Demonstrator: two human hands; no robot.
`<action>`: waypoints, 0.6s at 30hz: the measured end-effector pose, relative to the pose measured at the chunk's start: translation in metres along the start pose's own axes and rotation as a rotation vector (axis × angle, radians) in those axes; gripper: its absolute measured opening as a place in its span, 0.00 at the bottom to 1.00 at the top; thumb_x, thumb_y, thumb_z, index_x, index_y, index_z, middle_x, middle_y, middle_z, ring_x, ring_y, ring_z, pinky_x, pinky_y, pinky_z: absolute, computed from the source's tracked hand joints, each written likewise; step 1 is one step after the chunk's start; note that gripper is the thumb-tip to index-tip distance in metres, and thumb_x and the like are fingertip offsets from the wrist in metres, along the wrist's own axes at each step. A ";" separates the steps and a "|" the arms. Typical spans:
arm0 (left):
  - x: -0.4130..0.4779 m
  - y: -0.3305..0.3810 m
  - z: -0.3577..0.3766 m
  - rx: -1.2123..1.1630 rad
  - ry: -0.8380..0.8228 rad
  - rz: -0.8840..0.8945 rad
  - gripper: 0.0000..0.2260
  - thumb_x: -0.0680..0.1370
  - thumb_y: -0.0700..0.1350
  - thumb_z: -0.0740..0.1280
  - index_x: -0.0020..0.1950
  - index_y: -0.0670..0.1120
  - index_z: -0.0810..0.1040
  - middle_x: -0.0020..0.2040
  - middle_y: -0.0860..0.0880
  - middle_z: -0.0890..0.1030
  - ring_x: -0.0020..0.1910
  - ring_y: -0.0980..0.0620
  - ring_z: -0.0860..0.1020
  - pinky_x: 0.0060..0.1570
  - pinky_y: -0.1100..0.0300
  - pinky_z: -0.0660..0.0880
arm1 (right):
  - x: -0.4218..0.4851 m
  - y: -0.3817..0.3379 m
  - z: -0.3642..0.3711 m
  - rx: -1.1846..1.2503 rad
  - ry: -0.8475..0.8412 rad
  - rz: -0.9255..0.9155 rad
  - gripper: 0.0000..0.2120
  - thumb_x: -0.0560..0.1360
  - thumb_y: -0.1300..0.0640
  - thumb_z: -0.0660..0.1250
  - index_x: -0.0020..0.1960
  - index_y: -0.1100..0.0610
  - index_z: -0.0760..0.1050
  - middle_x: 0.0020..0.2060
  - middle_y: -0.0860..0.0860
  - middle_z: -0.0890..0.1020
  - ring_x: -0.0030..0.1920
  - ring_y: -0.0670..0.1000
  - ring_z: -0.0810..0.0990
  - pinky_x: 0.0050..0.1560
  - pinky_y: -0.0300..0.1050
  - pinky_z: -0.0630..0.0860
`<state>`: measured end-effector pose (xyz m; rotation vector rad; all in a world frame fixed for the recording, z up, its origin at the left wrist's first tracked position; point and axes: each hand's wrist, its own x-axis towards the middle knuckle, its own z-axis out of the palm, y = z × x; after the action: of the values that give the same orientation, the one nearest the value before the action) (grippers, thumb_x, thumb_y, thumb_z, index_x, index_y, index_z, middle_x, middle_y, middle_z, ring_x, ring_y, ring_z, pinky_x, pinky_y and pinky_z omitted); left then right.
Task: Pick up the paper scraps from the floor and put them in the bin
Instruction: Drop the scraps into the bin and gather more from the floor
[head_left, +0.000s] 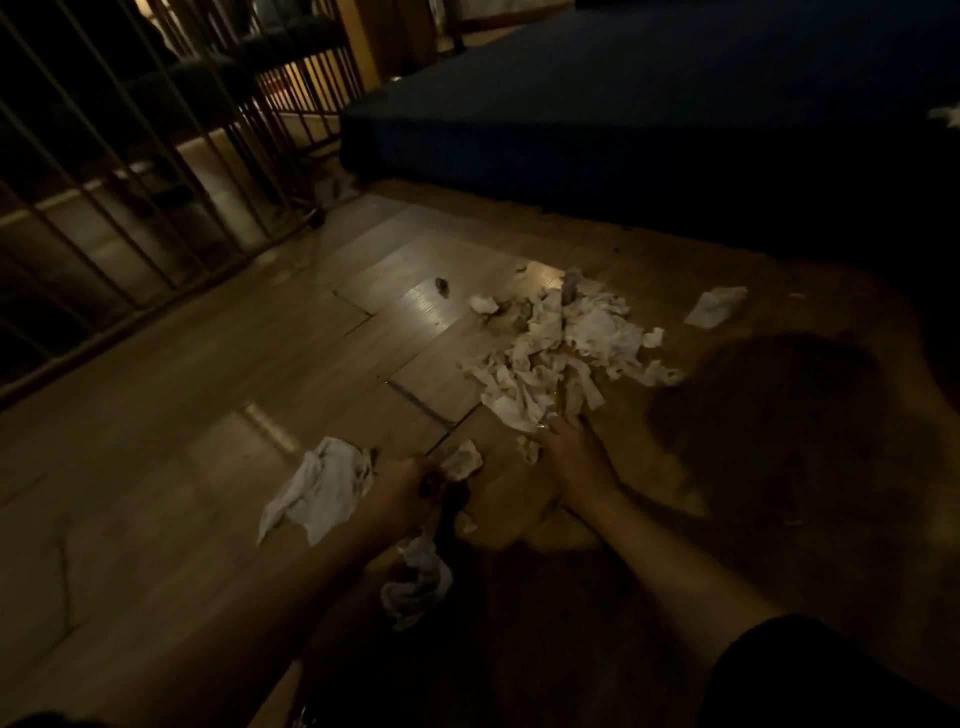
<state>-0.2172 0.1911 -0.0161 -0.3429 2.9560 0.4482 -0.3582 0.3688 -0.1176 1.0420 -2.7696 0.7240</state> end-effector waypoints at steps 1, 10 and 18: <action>-0.003 0.000 0.003 0.017 -0.020 0.019 0.09 0.73 0.41 0.65 0.50 0.42 0.82 0.49 0.43 0.82 0.46 0.43 0.80 0.43 0.56 0.74 | -0.004 0.001 -0.002 -0.009 -0.008 -0.016 0.16 0.68 0.60 0.71 0.56 0.56 0.77 0.57 0.55 0.78 0.61 0.58 0.73 0.58 0.48 0.74; 0.028 0.065 0.016 -0.094 0.098 0.184 0.06 0.74 0.41 0.64 0.47 0.49 0.80 0.39 0.53 0.74 0.40 0.53 0.76 0.37 0.62 0.69 | -0.031 0.028 -0.064 0.279 0.323 0.227 0.08 0.68 0.73 0.66 0.44 0.65 0.80 0.44 0.62 0.83 0.47 0.60 0.80 0.48 0.44 0.73; 0.057 0.160 0.056 -0.321 0.101 0.343 0.08 0.71 0.33 0.63 0.47 0.35 0.79 0.49 0.38 0.81 0.48 0.44 0.79 0.48 0.58 0.73 | -0.122 0.113 -0.143 0.191 0.568 0.505 0.12 0.66 0.68 0.60 0.45 0.68 0.79 0.46 0.66 0.82 0.49 0.63 0.79 0.53 0.45 0.71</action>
<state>-0.3055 0.3458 -0.0345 0.1222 3.0424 0.9784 -0.3483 0.5819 -0.0670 0.0861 -2.4757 1.1436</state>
